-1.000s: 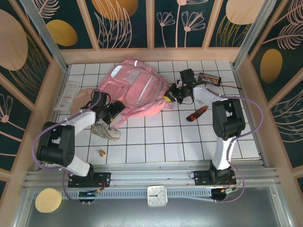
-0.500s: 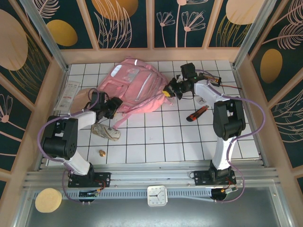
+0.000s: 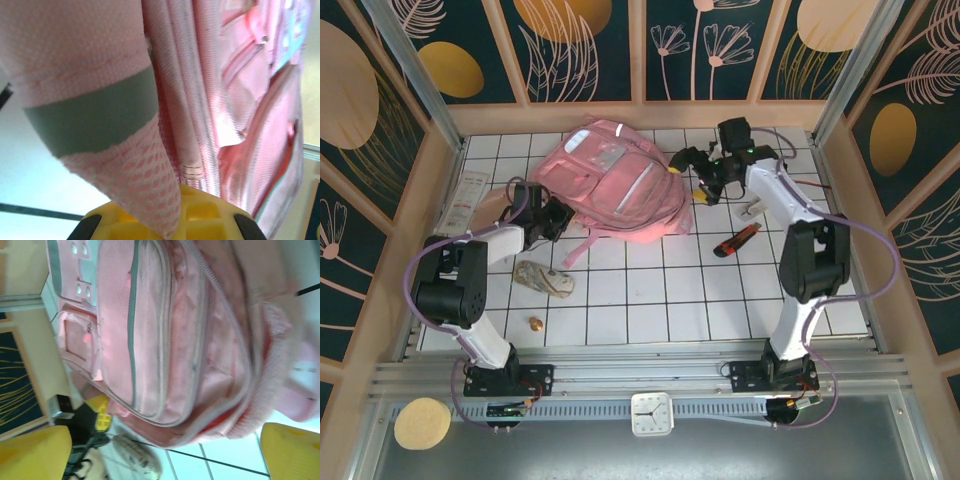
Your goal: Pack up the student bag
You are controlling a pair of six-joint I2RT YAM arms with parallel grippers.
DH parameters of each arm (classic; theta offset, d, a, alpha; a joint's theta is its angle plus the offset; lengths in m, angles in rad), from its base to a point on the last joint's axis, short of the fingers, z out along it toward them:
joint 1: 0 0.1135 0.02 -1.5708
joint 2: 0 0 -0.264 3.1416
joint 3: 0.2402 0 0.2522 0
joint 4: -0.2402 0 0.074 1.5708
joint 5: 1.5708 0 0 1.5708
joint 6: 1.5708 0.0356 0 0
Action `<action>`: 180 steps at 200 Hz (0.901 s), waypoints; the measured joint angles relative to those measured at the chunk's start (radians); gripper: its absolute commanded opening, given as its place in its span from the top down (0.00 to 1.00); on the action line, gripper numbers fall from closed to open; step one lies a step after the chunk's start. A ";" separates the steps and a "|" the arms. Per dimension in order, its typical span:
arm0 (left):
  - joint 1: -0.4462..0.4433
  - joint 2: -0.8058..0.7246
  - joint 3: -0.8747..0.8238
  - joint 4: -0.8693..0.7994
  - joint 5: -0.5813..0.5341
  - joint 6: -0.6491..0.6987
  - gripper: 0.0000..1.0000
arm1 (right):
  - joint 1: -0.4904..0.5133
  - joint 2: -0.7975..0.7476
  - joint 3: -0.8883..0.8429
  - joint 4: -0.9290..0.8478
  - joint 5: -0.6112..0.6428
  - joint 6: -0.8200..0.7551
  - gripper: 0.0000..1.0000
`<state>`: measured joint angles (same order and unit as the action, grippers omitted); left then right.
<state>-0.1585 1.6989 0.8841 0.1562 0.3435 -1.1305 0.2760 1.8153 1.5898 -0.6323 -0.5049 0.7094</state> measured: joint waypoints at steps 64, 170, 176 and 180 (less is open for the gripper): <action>-0.076 -0.051 0.174 -0.130 -0.023 -0.042 1.00 | 0.383 -0.216 -0.067 0.068 0.106 -0.014 0.12; -0.136 -0.071 0.313 -0.215 -0.029 -0.121 1.00 | 0.518 -0.001 -0.003 0.130 0.249 0.104 0.40; -0.136 -0.074 0.313 -0.222 -0.029 -0.133 1.00 | 0.517 -0.001 -0.019 0.159 0.256 0.113 0.41; -0.137 -0.076 0.313 -0.225 -0.029 -0.140 1.00 | 0.515 -0.001 -0.032 0.178 0.260 0.122 0.41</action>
<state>-0.2951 1.6234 1.1973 -0.0685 0.3145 -1.2705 0.7906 1.8141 1.5574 -0.4541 -0.2451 0.8310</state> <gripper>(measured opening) 0.062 0.599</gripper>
